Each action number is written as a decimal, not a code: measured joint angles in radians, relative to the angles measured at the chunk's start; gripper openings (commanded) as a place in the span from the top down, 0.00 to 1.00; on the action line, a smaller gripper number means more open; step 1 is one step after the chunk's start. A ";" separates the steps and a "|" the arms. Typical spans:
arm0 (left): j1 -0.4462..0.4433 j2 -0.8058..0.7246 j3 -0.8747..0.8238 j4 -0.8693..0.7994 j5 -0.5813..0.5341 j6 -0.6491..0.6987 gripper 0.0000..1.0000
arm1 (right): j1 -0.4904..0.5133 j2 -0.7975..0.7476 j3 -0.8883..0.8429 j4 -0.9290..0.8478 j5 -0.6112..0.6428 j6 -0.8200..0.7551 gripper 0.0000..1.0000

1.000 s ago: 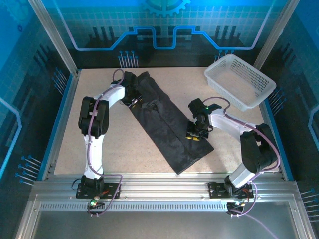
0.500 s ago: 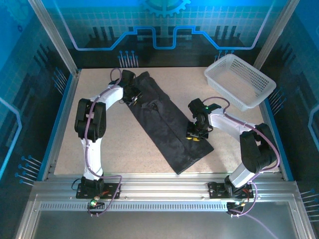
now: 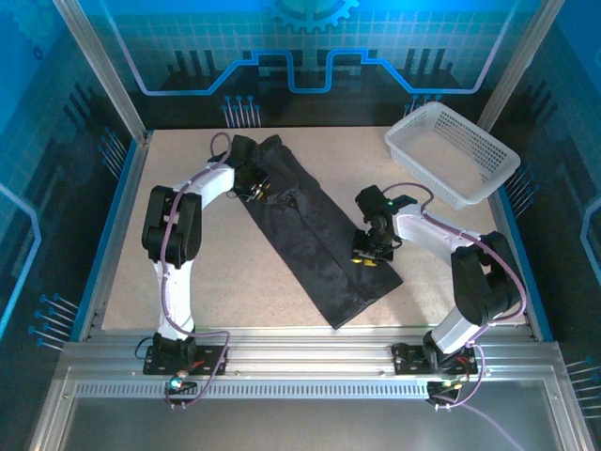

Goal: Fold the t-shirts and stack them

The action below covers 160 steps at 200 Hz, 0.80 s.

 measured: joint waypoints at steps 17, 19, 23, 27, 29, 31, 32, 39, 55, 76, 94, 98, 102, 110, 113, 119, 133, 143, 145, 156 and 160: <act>0.000 0.005 0.000 0.008 0.007 0.000 0.74 | 0.000 0.000 0.000 0.000 0.000 0.000 0.71; 0.000 0.005 0.000 0.008 0.007 0.000 0.74 | -0.001 0.000 0.000 0.000 0.000 0.000 0.71; 0.000 0.006 0.000 0.008 0.007 0.000 0.74 | -0.002 0.000 0.000 0.000 0.000 0.000 0.71; 0.000 0.008 0.000 0.008 0.009 0.000 0.74 | -0.002 0.000 0.000 0.001 0.000 0.000 0.71; 0.000 0.008 0.000 0.008 0.010 0.000 0.74 | -0.003 0.000 0.000 0.000 0.000 0.000 0.71; 0.000 0.008 0.000 0.008 0.010 0.000 0.74 | -0.003 0.000 0.000 0.001 0.000 0.000 0.71; 0.000 0.008 0.000 0.008 0.010 0.000 0.74 | -0.003 0.000 0.000 0.001 0.000 0.000 0.71; 0.000 0.010 0.000 0.008 0.012 0.000 0.74 | -0.004 0.000 0.000 0.001 0.000 0.000 0.71; 0.000 0.013 0.000 0.008 0.013 0.000 0.76 | -0.004 0.001 0.000 0.003 0.000 0.000 0.71; 0.000 0.016 0.000 0.008 0.014 0.000 0.87 | -0.004 0.006 0.000 0.008 0.000 0.000 0.71; 0.000 0.016 0.000 0.008 0.014 0.005 1.00 | -0.004 0.010 0.000 0.008 0.000 0.000 0.71; 0.000 0.016 0.000 0.008 0.014 0.000 1.00 | -0.004 0.010 0.000 0.008 0.000 0.000 0.71; 0.000 0.016 0.000 0.008 0.014 0.002 1.00 | -0.004 0.011 0.000 0.007 0.000 0.000 0.71; 0.000 0.016 0.000 0.008 0.013 0.003 1.00 | -0.004 0.011 0.000 0.007 0.000 0.000 0.71; 0.000 0.016 0.000 0.007 0.013 0.004 1.00 | -0.004 0.011 0.000 0.008 0.000 0.000 0.71; 0.000 0.016 0.000 0.006 0.012 0.005 1.00 | -0.005 0.011 0.000 0.007 0.000 0.000 0.71; 0.000 0.016 0.000 -0.003 0.005 0.009 1.00 | -0.006 0.011 0.000 0.007 0.000 0.000 0.71; 0.003 0.015 0.000 -0.011 0.001 0.012 1.00 | -0.008 0.011 0.000 0.007 0.000 0.000 0.71; 0.003 0.015 0.000 -0.013 0.001 0.012 1.00 | -0.009 0.011 0.000 0.007 0.000 -0.001 0.71; 0.009 0.013 -0.007 -0.014 -0.006 0.020 1.00 | -0.013 0.011 0.000 0.007 0.000 -0.003 0.71; 0.012 0.011 -0.011 -0.015 -0.006 0.025 1.00 | -0.016 0.011 0.000 0.007 0.000 -0.003 0.71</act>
